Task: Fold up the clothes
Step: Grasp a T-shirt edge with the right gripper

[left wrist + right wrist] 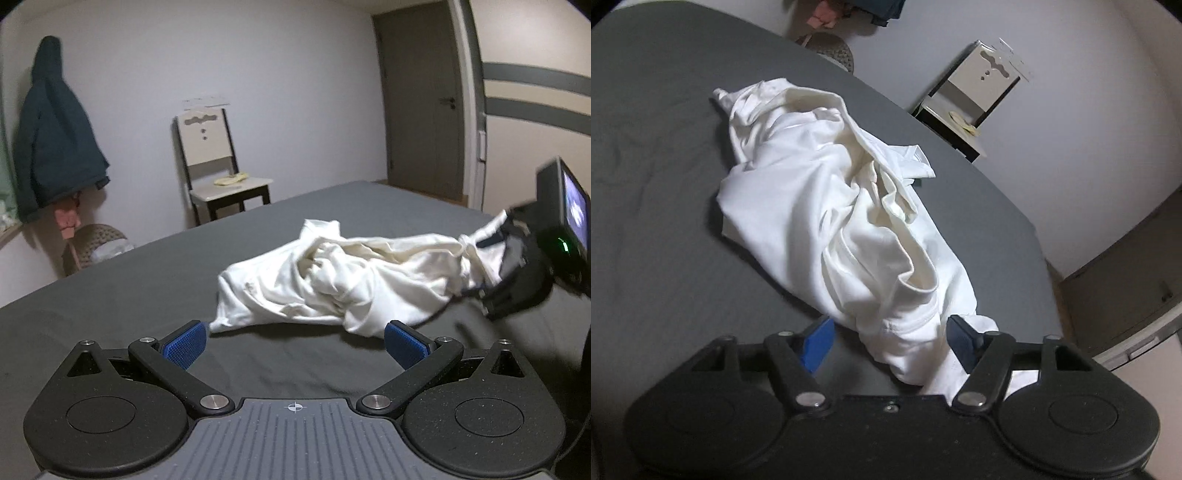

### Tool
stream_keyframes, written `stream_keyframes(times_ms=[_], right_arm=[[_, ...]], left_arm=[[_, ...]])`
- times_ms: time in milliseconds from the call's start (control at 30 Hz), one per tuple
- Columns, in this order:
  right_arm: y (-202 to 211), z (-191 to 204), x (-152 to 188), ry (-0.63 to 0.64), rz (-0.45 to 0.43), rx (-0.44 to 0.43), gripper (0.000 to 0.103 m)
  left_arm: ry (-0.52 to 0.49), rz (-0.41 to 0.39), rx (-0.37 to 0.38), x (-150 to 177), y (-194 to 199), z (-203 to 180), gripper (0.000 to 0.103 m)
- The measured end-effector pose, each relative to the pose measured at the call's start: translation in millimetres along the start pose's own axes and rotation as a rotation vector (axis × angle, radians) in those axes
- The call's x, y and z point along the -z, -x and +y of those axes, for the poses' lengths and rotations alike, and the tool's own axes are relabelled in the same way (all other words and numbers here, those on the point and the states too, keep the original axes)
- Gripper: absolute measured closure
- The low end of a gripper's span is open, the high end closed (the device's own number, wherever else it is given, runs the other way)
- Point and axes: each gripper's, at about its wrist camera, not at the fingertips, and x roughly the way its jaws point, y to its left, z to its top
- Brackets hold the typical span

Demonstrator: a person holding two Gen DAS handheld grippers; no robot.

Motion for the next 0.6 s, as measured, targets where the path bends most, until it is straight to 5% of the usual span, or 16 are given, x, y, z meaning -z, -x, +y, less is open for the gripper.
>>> stream_keyframes(times_ms=[33, 267, 600], right_arm=[[-3, -3, -3, -0.01, 0.01, -0.037, 0.06], [-24, -32, -6, -0.231, 0.016, -0.159, 0.063], [-39, -4, -11, -0.058, 0.028, -0.051, 0.075]], left_arm=[[0.012, -0.009, -0.001, 0, 1, 3, 0.0], [0.004, -0.031, 0.013, 1, 2, 12, 0.0], [0.012, -0.048, 0.039, 2, -10, 23, 0.0]])
